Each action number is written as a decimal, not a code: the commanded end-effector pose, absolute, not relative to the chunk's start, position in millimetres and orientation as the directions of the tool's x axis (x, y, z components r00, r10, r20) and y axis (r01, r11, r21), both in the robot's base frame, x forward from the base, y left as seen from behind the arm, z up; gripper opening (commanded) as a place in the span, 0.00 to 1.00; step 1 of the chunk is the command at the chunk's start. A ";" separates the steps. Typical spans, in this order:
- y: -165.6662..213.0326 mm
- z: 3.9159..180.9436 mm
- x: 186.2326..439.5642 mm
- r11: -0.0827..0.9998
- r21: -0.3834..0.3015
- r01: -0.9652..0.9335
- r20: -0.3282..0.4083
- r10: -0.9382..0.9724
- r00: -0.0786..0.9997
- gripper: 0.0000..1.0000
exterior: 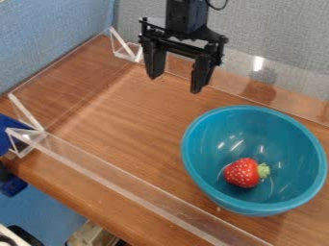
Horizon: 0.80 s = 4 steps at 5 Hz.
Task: Remove the strawberry from inside the blue bowl and put it on the table
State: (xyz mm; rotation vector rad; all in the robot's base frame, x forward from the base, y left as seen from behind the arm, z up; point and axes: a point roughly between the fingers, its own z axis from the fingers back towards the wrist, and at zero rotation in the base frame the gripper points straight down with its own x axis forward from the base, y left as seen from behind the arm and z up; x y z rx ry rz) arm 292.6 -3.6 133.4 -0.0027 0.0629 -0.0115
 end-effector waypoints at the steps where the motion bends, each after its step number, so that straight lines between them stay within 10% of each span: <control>1: -7.3 127.4 291.1 1.000 -0.006 0.024 -0.076 -0.025 0.997 1.00; 4: -40.9 116.0 281.2 0.991 -0.030 0.134 -0.083 -0.136 0.987 1.00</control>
